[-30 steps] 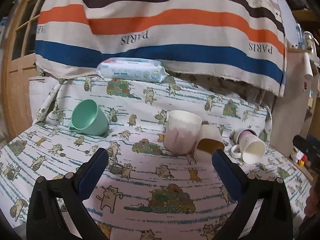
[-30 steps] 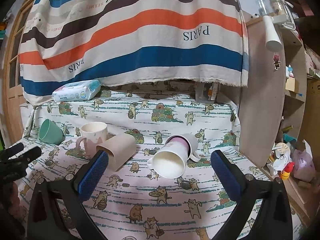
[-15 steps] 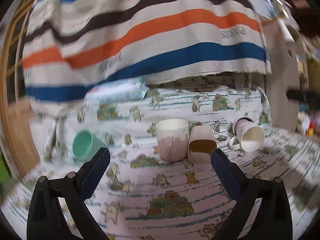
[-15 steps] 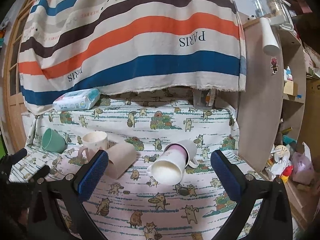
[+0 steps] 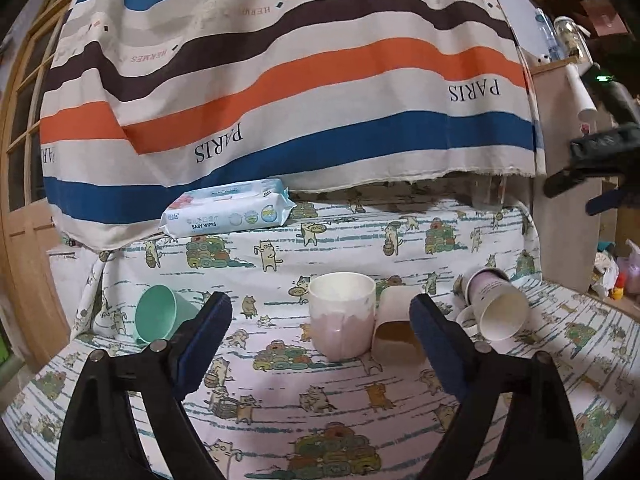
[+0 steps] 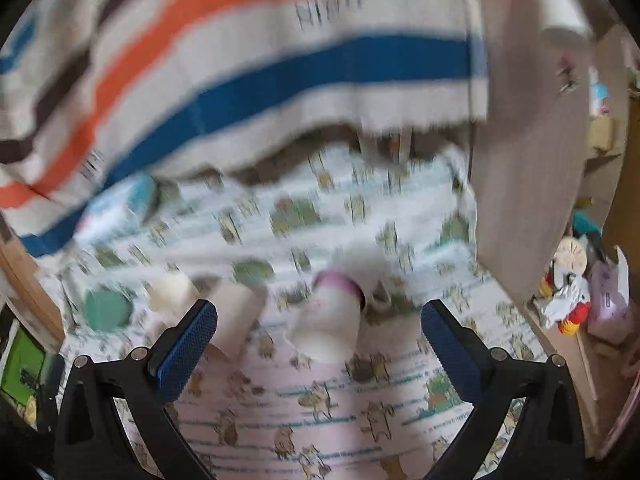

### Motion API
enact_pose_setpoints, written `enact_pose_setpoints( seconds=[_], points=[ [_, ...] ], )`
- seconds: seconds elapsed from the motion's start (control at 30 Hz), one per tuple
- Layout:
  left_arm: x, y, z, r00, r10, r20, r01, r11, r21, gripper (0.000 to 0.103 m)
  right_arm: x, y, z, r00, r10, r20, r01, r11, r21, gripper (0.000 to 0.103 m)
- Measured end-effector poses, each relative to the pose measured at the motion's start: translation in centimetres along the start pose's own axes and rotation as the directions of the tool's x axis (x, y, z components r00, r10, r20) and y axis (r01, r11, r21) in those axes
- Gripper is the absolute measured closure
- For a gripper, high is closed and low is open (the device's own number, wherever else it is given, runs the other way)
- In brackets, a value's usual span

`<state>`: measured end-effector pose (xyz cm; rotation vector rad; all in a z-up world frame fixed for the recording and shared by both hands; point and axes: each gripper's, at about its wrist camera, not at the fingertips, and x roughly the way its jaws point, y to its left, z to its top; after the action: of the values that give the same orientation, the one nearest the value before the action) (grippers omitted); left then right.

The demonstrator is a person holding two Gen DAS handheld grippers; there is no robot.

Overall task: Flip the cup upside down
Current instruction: 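Reach the right tool to the white mug lying on its side and grasp it, then lift the white mug with the right tool and turn it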

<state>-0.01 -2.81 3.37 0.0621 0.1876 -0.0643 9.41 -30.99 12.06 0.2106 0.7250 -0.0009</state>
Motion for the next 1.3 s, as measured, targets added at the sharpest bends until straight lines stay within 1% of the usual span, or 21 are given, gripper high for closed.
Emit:
enact_pose_setpoints(
  seconds=[0.03,0.1,0.2,0.23,0.27,0.3,0.37,0.43,0.5,0.6,0.7,0.73,0.77,0.87,0.93,1.0,1.03,1.1,1.23,1.3],
  points=[
    [0.0,0.1,-0.1,1.0,0.003,0.005,-0.003,1.0,0.0,0.014,1.0,0.0,0.5,0.999,0.015,-0.047,-0.015,1.0,0.004,0.001],
    [0.2,0.3,-0.2,1.0,0.004,0.008,-0.004,1.0,-0.001,0.014,3.0,0.1,1.4,0.991,0.018,-0.131,-0.018,1.0,0.001,0.001],
    [0.6,0.7,-0.5,1.0,-0.001,0.005,0.001,1.0,-0.026,0.014,5.9,0.0,2.4,0.977,-0.035,-0.212,0.04,0.999,0.016,0.001],
    [0.8,0.7,-0.6,1.0,-0.004,0.001,0.004,1.0,-0.03,0.014,6.9,-0.1,2.6,0.969,-0.036,-0.243,0.045,0.999,0.031,0.001],
    [1.0,0.7,-0.7,1.0,0.002,-0.002,-0.002,1.0,-0.026,0.014,7.9,-0.4,2.7,0.959,-0.03,-0.281,0.047,0.997,0.054,0.001],
    [1.2,0.7,-0.9,1.0,0.013,0.001,-0.013,1.0,-0.019,0.014,9.3,-0.8,2.5,0.942,-0.028,-0.336,0.063,0.994,0.094,0.001],
    [1.7,0.7,-1.4,0.999,0.037,-0.005,-0.037,0.999,-0.007,0.017,11.2,-1.4,1.6,0.918,-0.009,-0.397,0.077,0.985,0.155,0.001],
    [2.4,0.9,-1.8,0.999,0.029,-0.043,-0.029,1.0,-0.005,0.026,13.1,-1.5,0.7,0.892,-0.011,-0.452,0.093,0.983,0.158,0.001],
    [2.8,1.0,-2.1,0.998,0.015,-0.068,-0.016,1.0,-0.011,0.027,15.1,-1.5,0.1,0.873,-0.041,-0.486,0.123,0.983,0.137,0.004],
    [2.9,1.0,-2.2,0.998,0.013,-0.068,-0.013,1.0,-0.01,0.027,17.1,-2.1,-0.1,0.859,-0.076,-0.507,0.171,0.974,0.145,0.008],
    [2.6,0.8,-2.3,0.998,0.014,-0.058,-0.014,1.0,-0.001,0.026,18.5,-2.8,-0.1,0.858,-0.086,-0.507,0.197,0.966,0.169,0.01],
    [2.6,0.8,-2.3,0.998,0.016,-0.057,-0.016,1.0,0.002,0.023,18.9,-3.0,-0.1,0.858,-0.086,-0.507,0.2,0.964,0.175,0.01],
    [2.6,0.8,-2.3,0.998,0.016,-0.059,-0.016,1.0,0.003,0.022,19.4,-3.0,0.0,0.853,-0.088,-0.514,0.207,0.962,0.178,0.011],
    [2.7,0.9,-2.3,0.998,0.023,-0.065,-0.023,1.0,0.0,0.02,20.6,-2.6,-0.3,0.846,-0.122,-0.52,0.223,0.965,0.135,0.011],
    [2.7,0.9,-2.3,0.997,0.014,-0.071,-0.014,1.0,-0.003,0.018,21.3,-2.4,-0.6,0.839,-0.113,-0.533,0.211,0.969,0.127,0.013],
    [2.8,0.9,-2.4,0.997,0.004,-0.077,-0.004,1.0,-0.002,0.017,21.9,-2.6,-0.9,0.831,-0.085,-0.549,0.198,0.968,0.151,0.02],
    [2.7,0.8,-2.4,0.997,0.003,-0.077,-0.003,1.0,0.001,0.017,22.1,-2.7,-1.0,0.835,-0.062,-0.547,0.182,0.969,0.167,0.025],
    [2.7,0.7,-2.4,0.997,0.003,-0.074,-0.003,1.0,0.006,0.017,22.2,-3.0,-1.1,0.837,-0.05,-0.544,0.175,0.968,0.179,0.025],
    [2.7,0.7,-2.4,0.997,0.001,-0.077,0.0,1.0,0.009,0.017,21.6,-3.1,-1.6,0.838,-0.043,-0.544,0.154,0.975,0.161,0.025],
    [2.8,0.7,-2.4,0.997,0.005,-0.08,-0.005,1.0,0.006,0.017,21.2,-3.2,-2.0,0.835,-0.027,-0.55,0.138,0.977,0.162,0.026]
  ],
)
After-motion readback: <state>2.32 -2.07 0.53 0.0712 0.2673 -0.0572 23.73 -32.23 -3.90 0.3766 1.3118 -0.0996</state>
